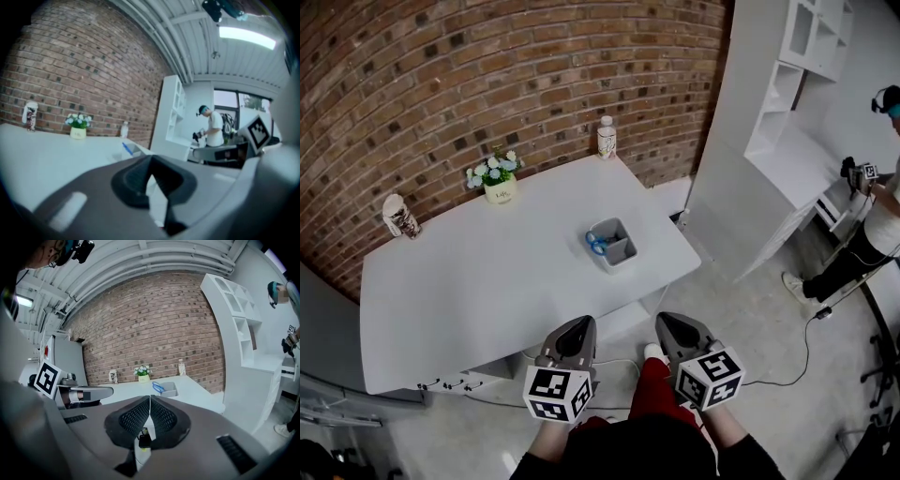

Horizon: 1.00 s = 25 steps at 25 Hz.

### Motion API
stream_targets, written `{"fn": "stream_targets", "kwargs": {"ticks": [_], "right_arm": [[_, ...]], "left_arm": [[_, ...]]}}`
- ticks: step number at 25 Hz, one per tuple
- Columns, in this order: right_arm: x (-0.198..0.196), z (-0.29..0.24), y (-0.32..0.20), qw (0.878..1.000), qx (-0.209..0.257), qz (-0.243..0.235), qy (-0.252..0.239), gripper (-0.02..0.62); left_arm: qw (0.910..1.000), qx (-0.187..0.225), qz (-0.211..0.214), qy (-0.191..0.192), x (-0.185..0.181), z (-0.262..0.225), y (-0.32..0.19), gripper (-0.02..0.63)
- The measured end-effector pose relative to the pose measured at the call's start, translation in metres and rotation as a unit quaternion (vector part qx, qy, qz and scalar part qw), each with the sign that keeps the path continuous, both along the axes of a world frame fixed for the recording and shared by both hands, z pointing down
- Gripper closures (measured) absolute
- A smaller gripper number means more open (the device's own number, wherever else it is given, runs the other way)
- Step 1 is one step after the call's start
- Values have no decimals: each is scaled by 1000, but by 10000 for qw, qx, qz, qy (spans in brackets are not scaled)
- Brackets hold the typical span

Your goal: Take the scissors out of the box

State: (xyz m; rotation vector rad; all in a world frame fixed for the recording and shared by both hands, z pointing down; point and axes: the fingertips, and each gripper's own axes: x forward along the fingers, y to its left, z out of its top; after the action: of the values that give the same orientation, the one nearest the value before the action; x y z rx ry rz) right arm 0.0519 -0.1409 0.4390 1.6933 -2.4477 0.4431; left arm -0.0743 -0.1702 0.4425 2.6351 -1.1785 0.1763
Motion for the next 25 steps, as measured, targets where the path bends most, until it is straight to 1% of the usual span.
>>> {"fn": "stream_targets", "kwargs": {"ticks": [8, 12, 16, 25], "right_arm": [[27, 7, -48, 9995, -157, -272, -87, 586], [34, 11, -71, 9982, -265, -520, -109, 586], [42, 15, -94, 9968, -327, -709, -174, 586], [60, 18, -147, 9922, -473, -1127, -242, 586]], "left_arm": [[9992, -209, -341, -68, 24, 10, -46, 600], [9978, -346, -559, -122, 30, 17, -69, 586], [9952, -526, -808, -151, 34, 25, -90, 569], [9865, -914, -1340, -232, 45, 38, -133, 502]]}}
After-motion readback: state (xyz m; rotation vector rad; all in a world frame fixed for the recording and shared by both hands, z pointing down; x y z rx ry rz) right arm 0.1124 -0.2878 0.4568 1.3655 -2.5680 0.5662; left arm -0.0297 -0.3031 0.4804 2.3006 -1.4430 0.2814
